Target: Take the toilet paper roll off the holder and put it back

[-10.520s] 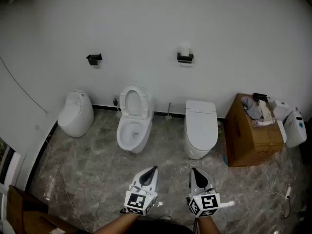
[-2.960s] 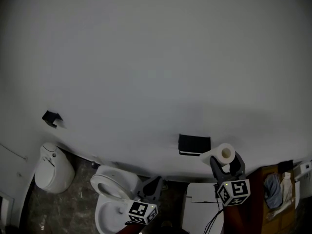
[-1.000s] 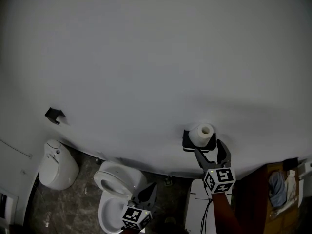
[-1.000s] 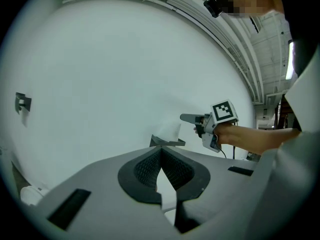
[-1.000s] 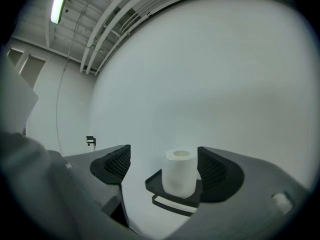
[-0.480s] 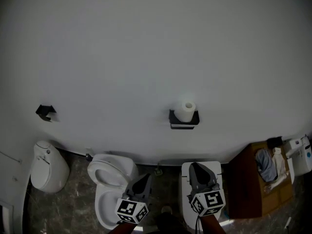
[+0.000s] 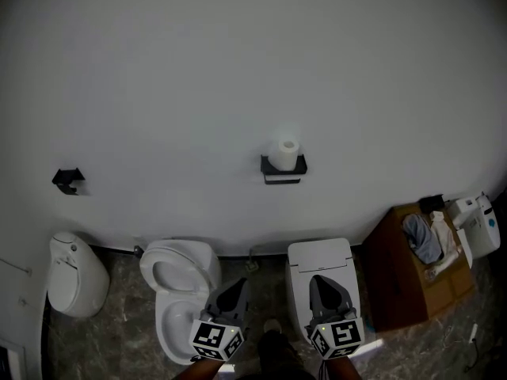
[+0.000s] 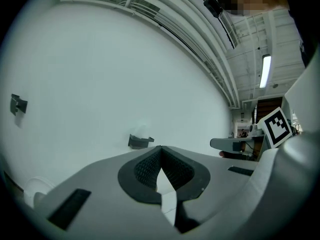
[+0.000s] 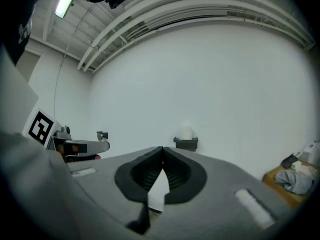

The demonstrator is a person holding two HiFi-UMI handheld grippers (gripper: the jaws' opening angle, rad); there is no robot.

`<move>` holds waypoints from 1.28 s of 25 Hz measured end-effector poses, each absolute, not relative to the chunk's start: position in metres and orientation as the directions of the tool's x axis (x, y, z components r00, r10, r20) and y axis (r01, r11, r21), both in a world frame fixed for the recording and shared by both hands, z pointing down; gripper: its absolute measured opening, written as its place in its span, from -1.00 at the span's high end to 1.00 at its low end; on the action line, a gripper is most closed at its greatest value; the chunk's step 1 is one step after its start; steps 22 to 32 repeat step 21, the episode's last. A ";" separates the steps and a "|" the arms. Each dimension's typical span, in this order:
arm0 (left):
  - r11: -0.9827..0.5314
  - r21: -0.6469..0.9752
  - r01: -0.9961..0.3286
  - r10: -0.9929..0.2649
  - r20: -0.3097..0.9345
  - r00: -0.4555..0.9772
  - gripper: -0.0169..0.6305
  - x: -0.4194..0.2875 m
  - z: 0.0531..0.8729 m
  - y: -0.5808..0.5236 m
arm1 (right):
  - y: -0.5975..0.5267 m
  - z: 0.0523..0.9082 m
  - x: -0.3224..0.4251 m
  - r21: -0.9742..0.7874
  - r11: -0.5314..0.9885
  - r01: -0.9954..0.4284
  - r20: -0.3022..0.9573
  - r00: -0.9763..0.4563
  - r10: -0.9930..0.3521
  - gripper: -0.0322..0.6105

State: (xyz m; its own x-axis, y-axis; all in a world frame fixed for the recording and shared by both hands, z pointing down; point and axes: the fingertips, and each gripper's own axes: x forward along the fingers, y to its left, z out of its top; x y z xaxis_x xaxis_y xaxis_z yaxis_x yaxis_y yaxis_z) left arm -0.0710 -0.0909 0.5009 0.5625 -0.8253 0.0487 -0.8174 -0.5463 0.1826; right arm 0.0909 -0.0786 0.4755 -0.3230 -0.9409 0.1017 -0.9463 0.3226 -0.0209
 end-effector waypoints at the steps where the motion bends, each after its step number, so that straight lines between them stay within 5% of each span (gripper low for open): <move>1: -0.548 0.182 -0.816 -0.824 0.048 0.564 0.92 -0.072 0.502 -0.086 | -0.074 0.478 0.091 -0.027 0.316 -0.948 0.097 -0.317 -0.943 0.90; 32: -0.534 0.152 -0.832 -0.831 0.087 0.549 0.92 -0.089 0.520 -0.101 | -0.086 0.496 0.087 -0.022 0.297 -0.955 0.142 -0.297 -0.944 0.91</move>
